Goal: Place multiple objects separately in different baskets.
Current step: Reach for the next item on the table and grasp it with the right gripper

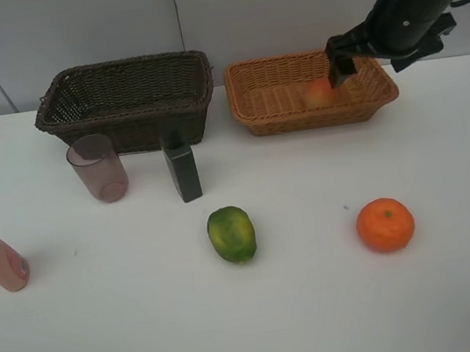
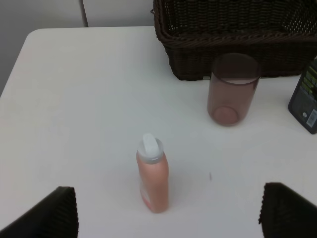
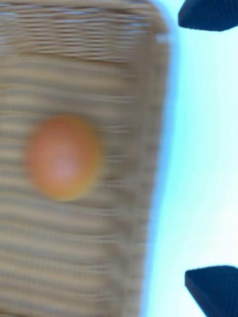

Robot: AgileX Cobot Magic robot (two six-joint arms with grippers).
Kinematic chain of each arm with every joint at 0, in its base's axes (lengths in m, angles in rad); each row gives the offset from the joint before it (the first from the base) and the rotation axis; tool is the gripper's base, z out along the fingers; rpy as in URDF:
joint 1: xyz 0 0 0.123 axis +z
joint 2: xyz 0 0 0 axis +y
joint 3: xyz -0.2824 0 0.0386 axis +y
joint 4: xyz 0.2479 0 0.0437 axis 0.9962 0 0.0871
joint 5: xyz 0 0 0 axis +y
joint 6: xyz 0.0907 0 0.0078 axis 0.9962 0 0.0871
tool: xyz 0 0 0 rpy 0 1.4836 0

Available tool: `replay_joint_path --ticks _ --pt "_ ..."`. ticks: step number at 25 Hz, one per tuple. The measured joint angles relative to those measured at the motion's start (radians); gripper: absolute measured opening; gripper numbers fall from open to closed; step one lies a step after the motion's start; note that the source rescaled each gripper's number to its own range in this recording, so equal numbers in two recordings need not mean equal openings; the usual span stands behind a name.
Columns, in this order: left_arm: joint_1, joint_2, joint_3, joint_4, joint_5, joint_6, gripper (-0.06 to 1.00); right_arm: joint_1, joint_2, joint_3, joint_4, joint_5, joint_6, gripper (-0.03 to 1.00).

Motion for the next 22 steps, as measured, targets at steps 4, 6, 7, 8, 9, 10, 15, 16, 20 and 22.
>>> replay_joint_path --ticks 4,6,7,8,9,10,15,16,20,22 --pt "0.0 0.0 0.0 0.0 0.0 0.0 0.94 0.045 -0.124 0.123 0.055 0.079 0.008 1.0" --pt "0.0 0.0 0.0 0.0 0.0 0.0 0.94 0.072 -0.16 0.157 0.069 0.128 0.014 1.0" --pt "0.0 0.0 0.0 0.0 0.0 0.0 0.94 0.087 -0.169 0.17 0.073 0.154 0.022 1.0" --pt "0.0 0.0 0.0 0.0 0.0 0.0 0.94 0.098 -0.174 0.18 0.076 0.176 0.028 1.0" --pt "0.0 0.0 0.0 0.0 0.0 0.0 0.94 0.111 -0.176 0.189 0.077 0.199 0.034 1.0" --pt "0.0 0.0 0.0 0.0 0.0 0.0 0.94 0.122 -0.176 0.199 0.075 0.216 0.042 1.0" --pt "0.0 0.0 0.0 0.0 0.0 0.0 0.94 0.171 -0.176 0.272 0.053 0.21 0.14 1.0" --pt "0.0 0.0 0.0 0.0 0.0 0.0 0.94 0.179 -0.176 0.289 0.053 0.186 0.162 1.0" --pt "0.0 0.0 0.0 0.0 0.0 0.0 0.94 0.19 -0.176 0.369 0.053 0.084 0.255 1.0" --pt "0.0 0.0 0.0 0.0 0.0 0.0 0.94 0.19 -0.176 0.398 0.053 0.05 0.286 1.0"
